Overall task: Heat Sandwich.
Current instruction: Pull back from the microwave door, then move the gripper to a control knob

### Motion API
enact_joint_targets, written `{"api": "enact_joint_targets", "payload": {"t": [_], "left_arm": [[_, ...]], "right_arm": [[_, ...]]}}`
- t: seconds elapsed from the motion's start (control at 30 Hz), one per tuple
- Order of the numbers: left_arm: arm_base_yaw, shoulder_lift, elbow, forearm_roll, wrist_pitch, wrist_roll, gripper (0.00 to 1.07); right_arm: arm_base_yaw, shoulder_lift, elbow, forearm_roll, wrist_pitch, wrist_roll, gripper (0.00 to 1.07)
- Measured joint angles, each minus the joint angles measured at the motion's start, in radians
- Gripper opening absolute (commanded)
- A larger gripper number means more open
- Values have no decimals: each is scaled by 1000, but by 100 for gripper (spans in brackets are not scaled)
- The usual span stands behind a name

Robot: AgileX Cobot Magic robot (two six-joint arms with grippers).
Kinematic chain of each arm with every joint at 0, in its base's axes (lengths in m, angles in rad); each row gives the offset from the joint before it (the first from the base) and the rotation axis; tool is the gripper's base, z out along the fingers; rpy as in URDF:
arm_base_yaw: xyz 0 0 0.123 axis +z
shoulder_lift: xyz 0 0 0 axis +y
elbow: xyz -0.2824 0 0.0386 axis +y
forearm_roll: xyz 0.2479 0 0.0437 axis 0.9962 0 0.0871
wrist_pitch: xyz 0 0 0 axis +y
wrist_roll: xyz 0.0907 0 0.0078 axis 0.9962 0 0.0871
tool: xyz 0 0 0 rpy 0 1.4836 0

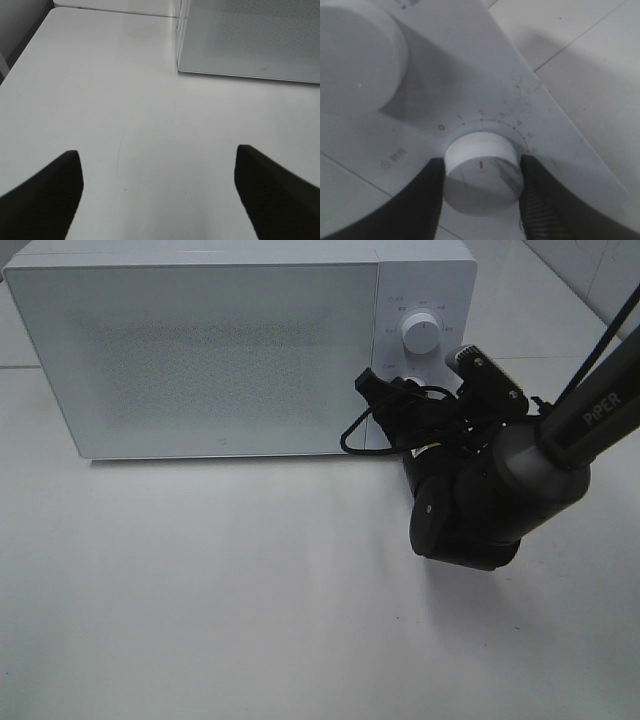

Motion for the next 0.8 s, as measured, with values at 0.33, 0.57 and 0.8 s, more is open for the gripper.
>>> {"api": "enact_joint_targets", "payload": {"t": [0.33,0.57,0.8], "left_arm": [[0,0,0,0,0,0,76],[0,0,0,0,0,0,76],[0,0,0,0,0,0,76]], "right_arm": [[0,0,0,-2,-8,341,0],[0,0,0,-2,-12,696,0],[0,0,0,-2,-16,964,0]]}}
